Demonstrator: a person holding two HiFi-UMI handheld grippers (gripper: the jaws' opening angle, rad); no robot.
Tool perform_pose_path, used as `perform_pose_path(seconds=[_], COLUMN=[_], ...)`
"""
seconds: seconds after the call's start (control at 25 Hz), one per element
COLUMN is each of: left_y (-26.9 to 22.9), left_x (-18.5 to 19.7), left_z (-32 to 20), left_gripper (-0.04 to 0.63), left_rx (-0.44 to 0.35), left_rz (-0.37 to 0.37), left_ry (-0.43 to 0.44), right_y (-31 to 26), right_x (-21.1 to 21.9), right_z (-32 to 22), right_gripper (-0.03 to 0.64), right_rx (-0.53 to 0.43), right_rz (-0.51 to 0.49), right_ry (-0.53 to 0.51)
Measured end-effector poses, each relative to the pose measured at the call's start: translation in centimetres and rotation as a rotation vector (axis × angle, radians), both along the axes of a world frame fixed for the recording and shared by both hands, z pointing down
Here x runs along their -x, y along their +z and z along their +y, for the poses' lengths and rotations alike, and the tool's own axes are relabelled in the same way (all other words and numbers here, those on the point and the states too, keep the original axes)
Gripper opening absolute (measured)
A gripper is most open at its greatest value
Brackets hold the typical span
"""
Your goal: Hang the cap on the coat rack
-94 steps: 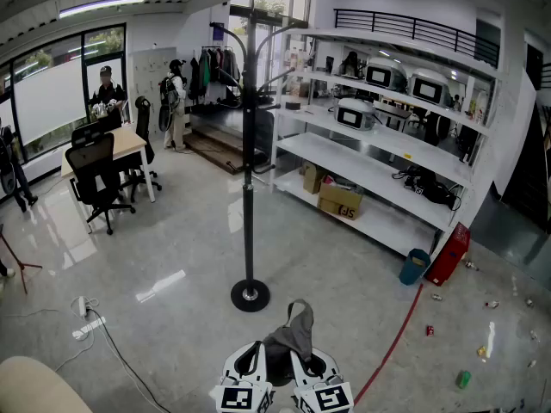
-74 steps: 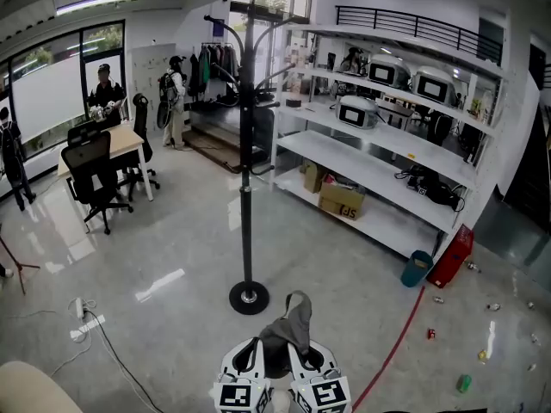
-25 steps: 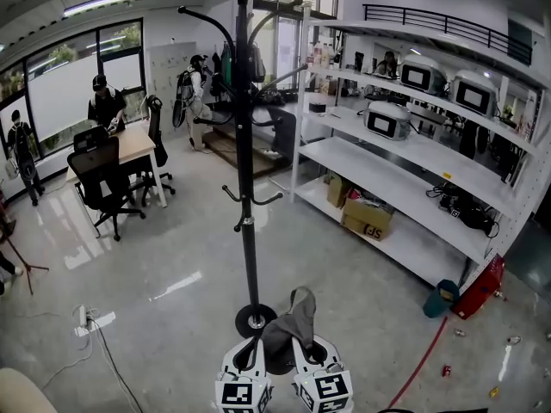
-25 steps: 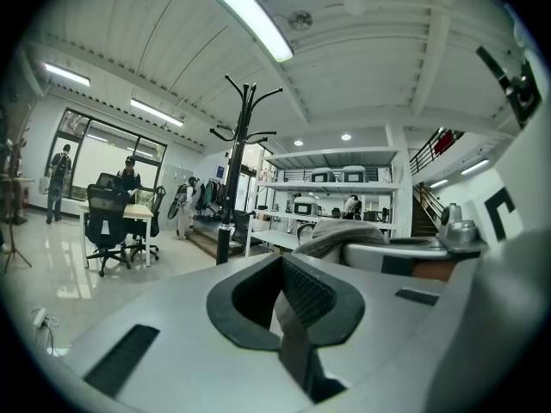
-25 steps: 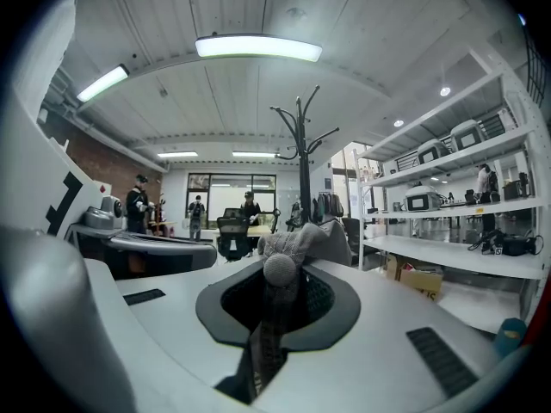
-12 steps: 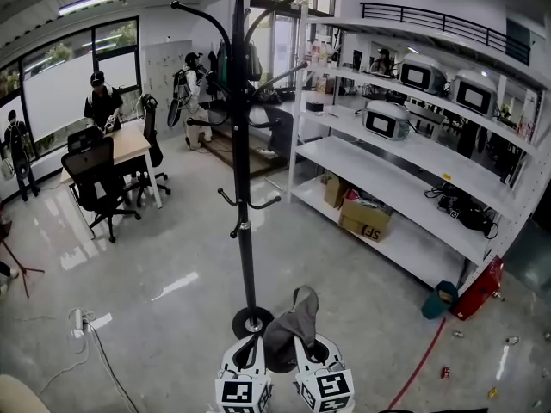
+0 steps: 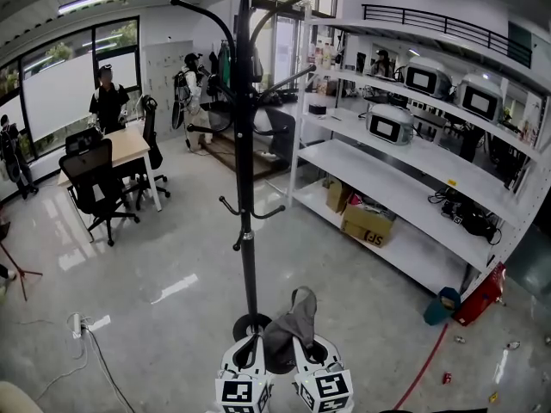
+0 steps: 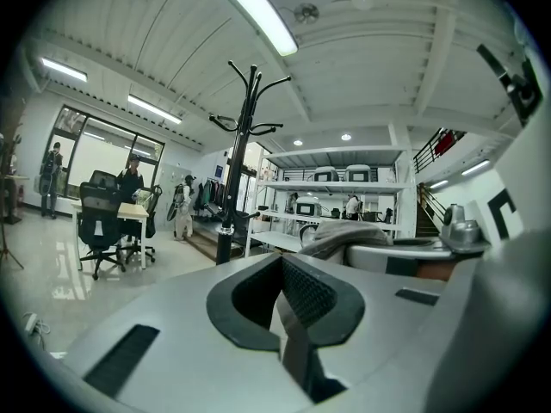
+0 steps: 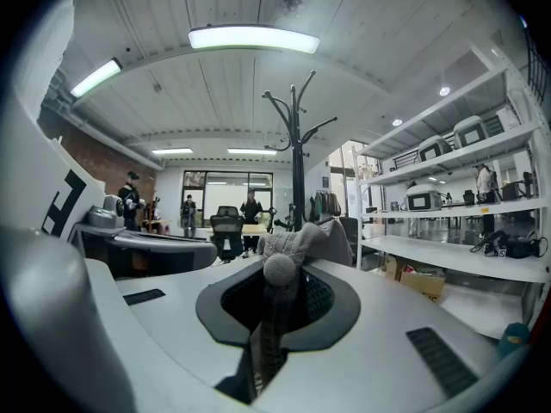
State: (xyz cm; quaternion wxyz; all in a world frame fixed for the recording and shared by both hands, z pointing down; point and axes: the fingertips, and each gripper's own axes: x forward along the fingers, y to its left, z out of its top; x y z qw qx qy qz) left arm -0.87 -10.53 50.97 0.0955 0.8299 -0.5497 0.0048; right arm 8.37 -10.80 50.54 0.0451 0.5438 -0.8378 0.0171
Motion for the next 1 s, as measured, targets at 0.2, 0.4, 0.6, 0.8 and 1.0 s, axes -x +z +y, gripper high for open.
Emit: perform_pose_path(seconds=[0.2, 0.4, 0.6, 0.8, 1.0], left_y=[-0.3, -0.4, -0.9, -1.0, -0.9], left_x=[0.1, 0.8, 1.1, 1.6, 1.9], left_z=[-2.2, -4.3, -6.6, -9.1, -11.6], left_gripper=[0.002, 0.003, 0.003, 0.003, 0.002], left_rx=[-0.006, -0.004, -0.006, -0.017, -0.014], left_rz=[-0.003, -0.001, 0.003, 0.004, 0.016], left_ry=[0.008, 0.014, 0.02, 0.034, 0.044], right_y=[-0.4, -0.7, -1.1, -1.2, -1.1], right_x=[0.2, 1.0, 1.4, 2.0, 2.4], right_z=[-2.1, -4.1, -6.3, -8.7, -10.7], right_gripper=[0.032, 0.032, 0.032, 0.032, 0.034], right_rx=[-0.004, 0.0, 0.002, 0.0, 0.008], right_rz=[0.004, 0.007, 0.009, 0.012, 0.012], right_ry=[0.002, 0.01, 0.014, 0.018, 0.031])
